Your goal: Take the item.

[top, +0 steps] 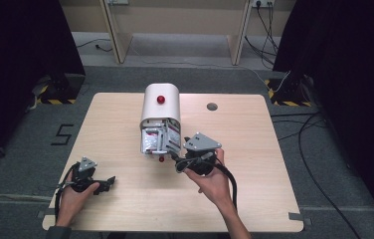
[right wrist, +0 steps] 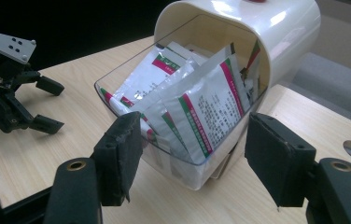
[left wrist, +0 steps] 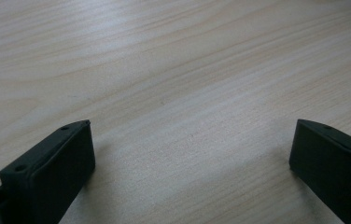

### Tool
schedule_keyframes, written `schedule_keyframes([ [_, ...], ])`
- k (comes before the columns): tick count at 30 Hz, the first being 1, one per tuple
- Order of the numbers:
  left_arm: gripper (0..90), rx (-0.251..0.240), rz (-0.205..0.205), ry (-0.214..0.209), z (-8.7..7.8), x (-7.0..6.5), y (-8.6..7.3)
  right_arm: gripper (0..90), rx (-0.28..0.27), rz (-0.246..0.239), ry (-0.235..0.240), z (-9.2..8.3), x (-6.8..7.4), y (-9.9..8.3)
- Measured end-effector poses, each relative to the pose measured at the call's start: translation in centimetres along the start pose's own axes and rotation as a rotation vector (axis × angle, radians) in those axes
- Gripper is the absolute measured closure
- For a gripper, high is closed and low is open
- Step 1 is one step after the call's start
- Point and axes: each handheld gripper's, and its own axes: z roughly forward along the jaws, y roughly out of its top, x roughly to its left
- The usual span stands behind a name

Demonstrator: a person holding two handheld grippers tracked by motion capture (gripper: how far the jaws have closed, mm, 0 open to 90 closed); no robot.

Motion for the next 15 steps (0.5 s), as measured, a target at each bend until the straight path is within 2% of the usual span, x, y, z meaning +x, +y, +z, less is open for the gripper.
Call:
schedule_keyframes([
  [15,0.0,0.0,0.0,0.0,0.0,0.0,0.0,38.6,0.022,-0.03,-0.003,2.2,0.8,1.4],
])
